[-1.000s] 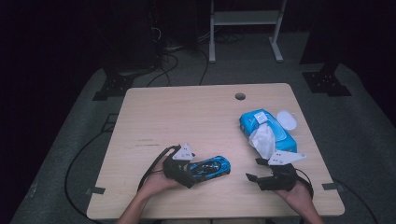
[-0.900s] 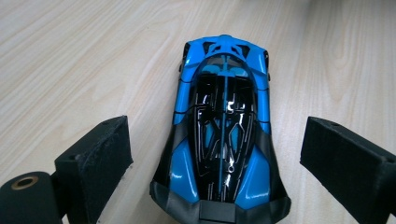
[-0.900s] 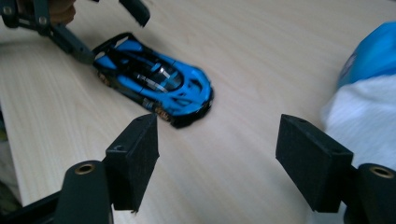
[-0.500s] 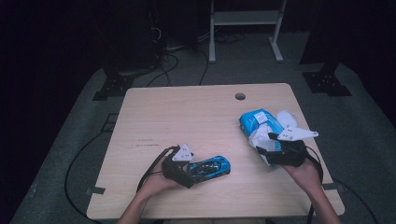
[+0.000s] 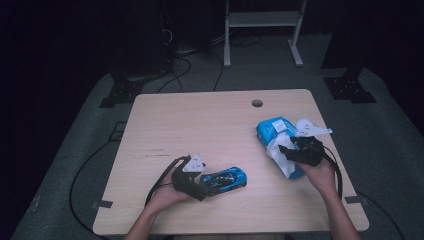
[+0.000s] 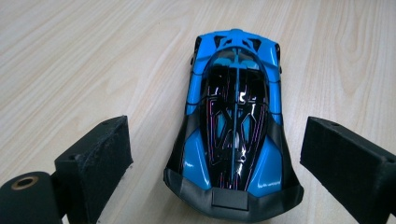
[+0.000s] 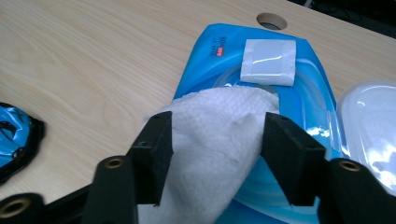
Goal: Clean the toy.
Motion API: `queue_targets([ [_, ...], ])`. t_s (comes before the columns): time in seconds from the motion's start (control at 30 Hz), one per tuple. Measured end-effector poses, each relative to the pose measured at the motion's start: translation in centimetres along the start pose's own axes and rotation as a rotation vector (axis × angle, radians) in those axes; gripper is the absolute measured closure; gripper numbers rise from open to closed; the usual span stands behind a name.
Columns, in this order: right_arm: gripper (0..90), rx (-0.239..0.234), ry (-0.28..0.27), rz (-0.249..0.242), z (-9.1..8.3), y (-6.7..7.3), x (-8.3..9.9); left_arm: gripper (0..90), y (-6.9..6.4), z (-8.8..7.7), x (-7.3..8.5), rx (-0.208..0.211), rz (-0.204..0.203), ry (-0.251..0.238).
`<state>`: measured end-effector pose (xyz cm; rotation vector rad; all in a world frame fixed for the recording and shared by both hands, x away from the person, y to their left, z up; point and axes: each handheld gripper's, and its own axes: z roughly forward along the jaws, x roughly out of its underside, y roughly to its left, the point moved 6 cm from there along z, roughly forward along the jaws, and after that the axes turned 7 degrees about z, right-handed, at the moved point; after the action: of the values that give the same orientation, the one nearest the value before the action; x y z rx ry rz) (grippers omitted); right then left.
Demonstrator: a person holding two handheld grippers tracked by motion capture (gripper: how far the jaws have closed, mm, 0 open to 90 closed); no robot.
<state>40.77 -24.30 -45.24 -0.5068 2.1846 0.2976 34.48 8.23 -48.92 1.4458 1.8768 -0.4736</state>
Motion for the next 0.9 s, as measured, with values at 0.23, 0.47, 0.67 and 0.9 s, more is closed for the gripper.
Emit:
queue_targets([
  [0.23, 62.4, -0.006, 0.0, 0.037, 0.5, -0.3, 0.9, 8.3, 0.0, -0.1, 0.1, 0.008, 0.003, 0.0],
  [0.47, 75.7, 0.012, -0.009, 0.039, 0.3, -0.6, 1.2, 8.3, 0.1, -0.1, 0.2, 0.005, -0.001, -0.002],
  [0.67, 84.3, 0.017, -0.027, 0.033, -0.2, -0.7, 1.0, 8.3, 0.2, -0.2, 0.3, 0.002, -0.004, 0.004],
  [0.9, 84.9, -0.034, -0.066, 0.031, -2.2, -0.4, -0.1, 8.3, 0.3, -0.2, 0.4, -0.004, -0.002, 0.007],
])
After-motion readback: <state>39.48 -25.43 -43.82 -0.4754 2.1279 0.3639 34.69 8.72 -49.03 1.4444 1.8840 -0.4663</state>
